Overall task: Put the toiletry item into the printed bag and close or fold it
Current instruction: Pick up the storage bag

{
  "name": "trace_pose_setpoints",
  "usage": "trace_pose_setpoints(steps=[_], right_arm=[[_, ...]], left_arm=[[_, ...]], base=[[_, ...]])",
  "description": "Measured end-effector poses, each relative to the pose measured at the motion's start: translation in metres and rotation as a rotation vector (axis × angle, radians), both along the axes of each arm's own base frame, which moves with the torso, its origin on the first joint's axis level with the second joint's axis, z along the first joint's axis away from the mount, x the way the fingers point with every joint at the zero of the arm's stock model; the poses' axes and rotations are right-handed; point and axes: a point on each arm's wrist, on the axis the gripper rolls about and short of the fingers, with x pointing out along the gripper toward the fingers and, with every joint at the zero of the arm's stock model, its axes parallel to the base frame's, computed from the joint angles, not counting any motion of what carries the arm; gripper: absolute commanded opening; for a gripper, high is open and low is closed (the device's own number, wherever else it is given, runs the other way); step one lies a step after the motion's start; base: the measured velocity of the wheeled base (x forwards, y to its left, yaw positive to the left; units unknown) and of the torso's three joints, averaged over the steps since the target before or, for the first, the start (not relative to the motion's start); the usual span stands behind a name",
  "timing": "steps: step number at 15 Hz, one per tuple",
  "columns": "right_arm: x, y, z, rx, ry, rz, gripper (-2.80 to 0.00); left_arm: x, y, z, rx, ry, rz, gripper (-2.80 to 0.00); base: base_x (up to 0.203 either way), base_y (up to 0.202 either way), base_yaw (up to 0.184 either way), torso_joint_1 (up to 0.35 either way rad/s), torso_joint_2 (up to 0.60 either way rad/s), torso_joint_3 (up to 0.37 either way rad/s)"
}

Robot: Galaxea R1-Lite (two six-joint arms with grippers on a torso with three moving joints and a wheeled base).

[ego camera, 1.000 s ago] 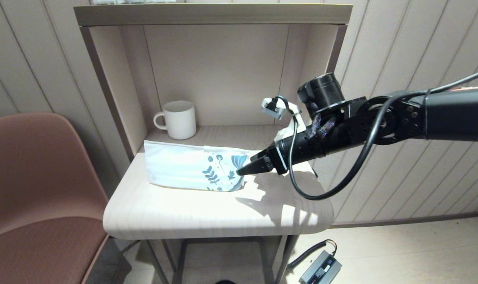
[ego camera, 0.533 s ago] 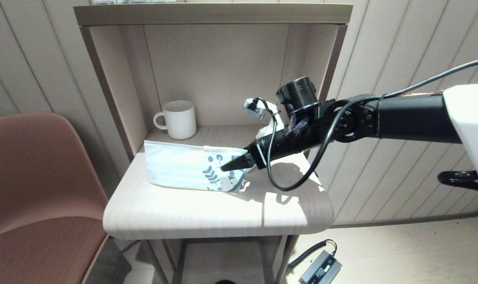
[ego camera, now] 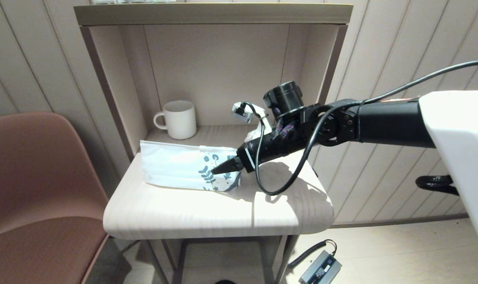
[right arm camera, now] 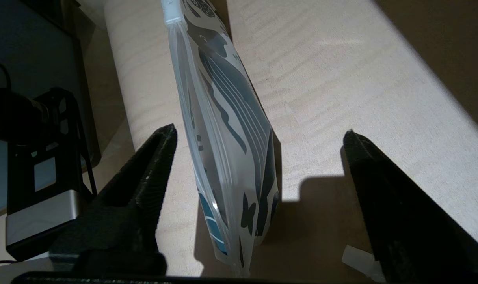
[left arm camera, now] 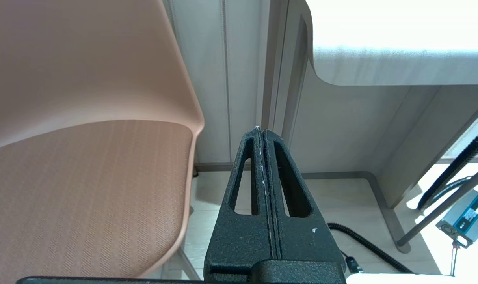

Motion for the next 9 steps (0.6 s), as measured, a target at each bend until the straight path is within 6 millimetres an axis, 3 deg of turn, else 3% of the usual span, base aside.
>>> trace_pose_setpoints(steps=[9], right_arm=[[-0.0015,-0.0009,-0.0001,-0.004,-0.001,0.002,-2.80]], left_arm=[[0.0000,0.0000,0.0001,0.001,-0.001,-0.001,-2.80]], base=[[0.000,0.000,0.000,0.000,0.00,0.000]])
